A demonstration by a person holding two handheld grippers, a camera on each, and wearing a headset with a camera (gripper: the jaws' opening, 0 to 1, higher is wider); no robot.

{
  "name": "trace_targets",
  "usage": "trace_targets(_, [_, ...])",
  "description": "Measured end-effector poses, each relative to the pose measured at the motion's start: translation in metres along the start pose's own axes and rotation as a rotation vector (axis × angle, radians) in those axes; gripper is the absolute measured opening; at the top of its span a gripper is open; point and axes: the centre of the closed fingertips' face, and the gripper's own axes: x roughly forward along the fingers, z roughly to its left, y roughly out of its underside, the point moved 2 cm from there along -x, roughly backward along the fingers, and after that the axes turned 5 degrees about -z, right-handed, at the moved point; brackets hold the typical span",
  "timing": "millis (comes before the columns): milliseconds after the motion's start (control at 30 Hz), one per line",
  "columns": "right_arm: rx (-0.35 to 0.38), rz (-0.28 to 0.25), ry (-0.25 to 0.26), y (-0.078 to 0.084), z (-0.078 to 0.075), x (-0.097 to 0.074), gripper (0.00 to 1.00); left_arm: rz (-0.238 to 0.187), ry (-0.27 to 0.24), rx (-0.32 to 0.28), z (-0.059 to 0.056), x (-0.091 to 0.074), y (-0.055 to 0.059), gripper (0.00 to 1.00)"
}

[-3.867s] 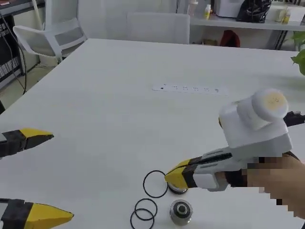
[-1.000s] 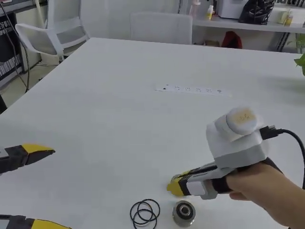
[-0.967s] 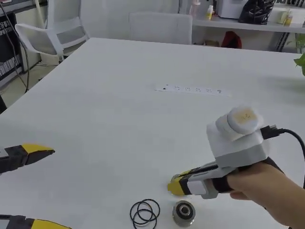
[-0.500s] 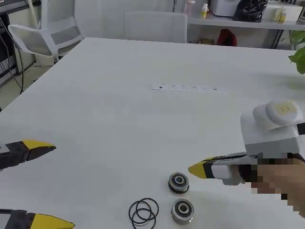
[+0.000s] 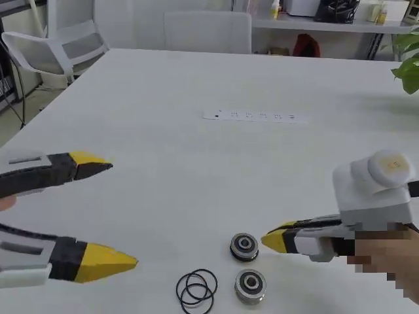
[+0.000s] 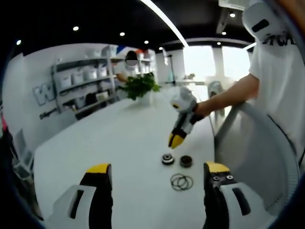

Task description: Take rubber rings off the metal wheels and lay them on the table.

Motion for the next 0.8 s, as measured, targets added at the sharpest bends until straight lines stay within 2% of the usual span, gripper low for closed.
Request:
trace_targets(167, [-0.002, 0.02, 0.001, 0.01, -0.002, 0.003, 0.1, -0.061, 0.016, 0.02, 0.003, 0.017, -0.02, 0.74])
trace_targets(400, [-0.054, 0.044, -0.003, 0.018, -0.005, 0.009, 0.17, -0.071, 0.059, 0.058, -0.001, 0.042, -0.034, 0.7])
trace_targets(500, [-0.063, 0.037, -0.008, 0.017, -0.004, 0.012, 0.23, -0.06, 0.075, 0.083, -0.001, 0.055, -0.036, 0.66])
trace_targets(600, [-0.072, 0.035, -0.005, 0.017, -0.005, 0.012, 0.23, -0.031, 0.095, 0.118, -0.002, 0.07, -0.033, 0.61])
trace_targets(800, [-0.099, 0.035, 0.0, 0.017, -0.007, 0.013, 0.24, -0.055, 0.142, 0.108, -0.006, 0.1, -0.036, 0.56])
